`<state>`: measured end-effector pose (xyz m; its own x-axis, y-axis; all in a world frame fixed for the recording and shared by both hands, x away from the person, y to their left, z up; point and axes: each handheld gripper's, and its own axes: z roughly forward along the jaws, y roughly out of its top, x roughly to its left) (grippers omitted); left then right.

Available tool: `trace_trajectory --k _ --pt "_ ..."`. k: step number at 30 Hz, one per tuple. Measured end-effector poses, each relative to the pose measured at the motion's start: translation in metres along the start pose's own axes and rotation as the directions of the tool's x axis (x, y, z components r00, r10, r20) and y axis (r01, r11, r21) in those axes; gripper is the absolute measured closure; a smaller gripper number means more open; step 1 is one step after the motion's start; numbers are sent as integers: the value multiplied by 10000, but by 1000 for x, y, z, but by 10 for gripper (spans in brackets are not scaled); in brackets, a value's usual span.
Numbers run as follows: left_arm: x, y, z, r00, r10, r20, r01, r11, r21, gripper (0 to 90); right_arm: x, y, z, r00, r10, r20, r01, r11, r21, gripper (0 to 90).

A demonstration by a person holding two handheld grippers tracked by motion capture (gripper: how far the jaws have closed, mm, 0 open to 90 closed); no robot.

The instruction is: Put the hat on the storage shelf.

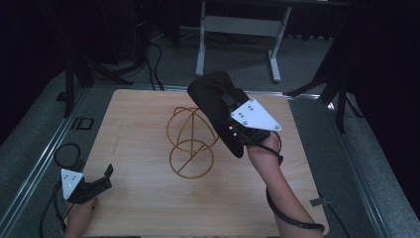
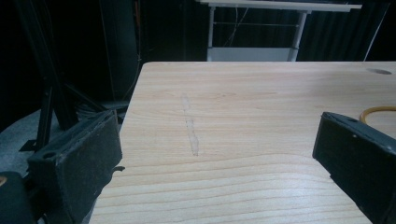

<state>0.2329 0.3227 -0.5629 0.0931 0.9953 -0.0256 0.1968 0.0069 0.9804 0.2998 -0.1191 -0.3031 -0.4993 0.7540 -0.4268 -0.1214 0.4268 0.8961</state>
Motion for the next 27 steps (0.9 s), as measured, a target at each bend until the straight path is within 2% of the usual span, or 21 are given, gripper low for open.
trace_trajectory --k 12,19,25,27 --pt "0 0 0 10000 11 6 -11 10000 0 17 32 6 21 9953 -458 -854 474 9987 173 896" --pt "0 0 0 10000 12 7 -12 10000 -4 17 48 -3 29 9856 -695 -1543 794 9951 591 896" --pt "0 0 0 10000 7 5 -7 10000 -1 17 58 -12 32 9742 -579 -2183 770 9938 803 895" --pt "0 0 0 10000 8 0 -8 10000 0 17 59 -14 33 9703 -407 -2386 612 9950 794 895"
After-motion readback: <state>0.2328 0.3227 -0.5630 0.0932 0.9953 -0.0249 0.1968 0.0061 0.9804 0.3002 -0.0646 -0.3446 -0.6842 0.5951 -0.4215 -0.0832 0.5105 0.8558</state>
